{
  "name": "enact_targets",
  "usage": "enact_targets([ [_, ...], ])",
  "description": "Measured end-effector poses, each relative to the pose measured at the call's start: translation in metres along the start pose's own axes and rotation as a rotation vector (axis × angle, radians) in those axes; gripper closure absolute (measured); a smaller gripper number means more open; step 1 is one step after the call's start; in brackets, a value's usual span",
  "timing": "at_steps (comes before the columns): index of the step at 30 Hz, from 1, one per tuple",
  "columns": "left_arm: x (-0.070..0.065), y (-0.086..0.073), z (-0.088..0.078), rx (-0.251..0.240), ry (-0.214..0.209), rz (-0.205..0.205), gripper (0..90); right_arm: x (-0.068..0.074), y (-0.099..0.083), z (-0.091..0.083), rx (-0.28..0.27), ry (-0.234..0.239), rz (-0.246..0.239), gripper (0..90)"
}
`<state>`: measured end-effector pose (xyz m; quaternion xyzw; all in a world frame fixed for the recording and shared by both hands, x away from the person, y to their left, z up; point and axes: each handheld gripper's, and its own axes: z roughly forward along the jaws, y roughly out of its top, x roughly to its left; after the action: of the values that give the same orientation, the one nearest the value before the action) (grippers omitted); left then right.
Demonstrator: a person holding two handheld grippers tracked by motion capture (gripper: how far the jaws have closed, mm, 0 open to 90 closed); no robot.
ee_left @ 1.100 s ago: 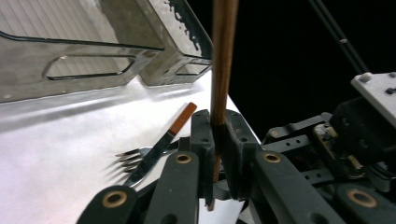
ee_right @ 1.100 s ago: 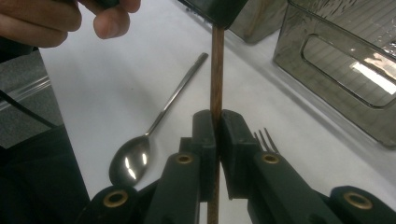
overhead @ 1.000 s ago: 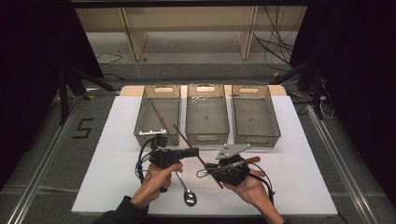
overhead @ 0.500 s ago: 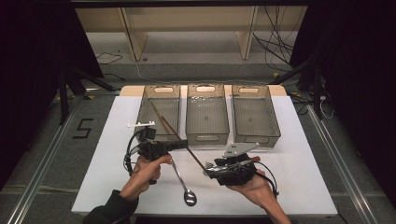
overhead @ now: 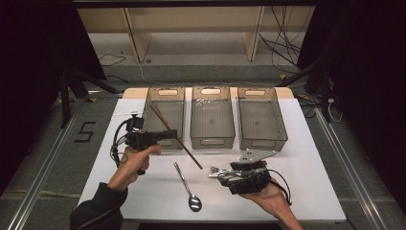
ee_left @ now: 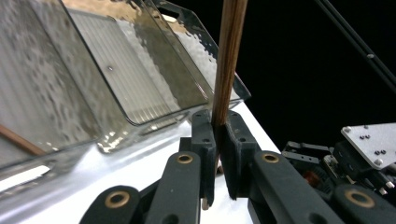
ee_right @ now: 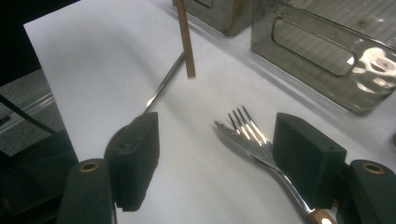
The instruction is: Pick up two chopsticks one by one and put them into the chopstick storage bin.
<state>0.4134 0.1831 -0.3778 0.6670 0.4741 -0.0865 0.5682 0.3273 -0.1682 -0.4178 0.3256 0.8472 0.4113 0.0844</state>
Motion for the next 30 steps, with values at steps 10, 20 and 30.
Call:
enact_targets([
  [10,0.009,0.031,-0.017,-0.012,0.061,0.019,83.7,-0.006,-0.011,-0.007,0.001,-0.022,0.032,29.6],
  [20,0.013,0.056,-0.029,-0.028,0.104,0.030,83.7,-0.006,-0.014,-0.008,0.003,-0.024,0.035,27.6],
  [30,0.030,0.078,-0.033,-0.057,0.166,0.008,83.7,-0.007,-0.016,-0.011,-0.015,-0.024,0.036,25.6],
])
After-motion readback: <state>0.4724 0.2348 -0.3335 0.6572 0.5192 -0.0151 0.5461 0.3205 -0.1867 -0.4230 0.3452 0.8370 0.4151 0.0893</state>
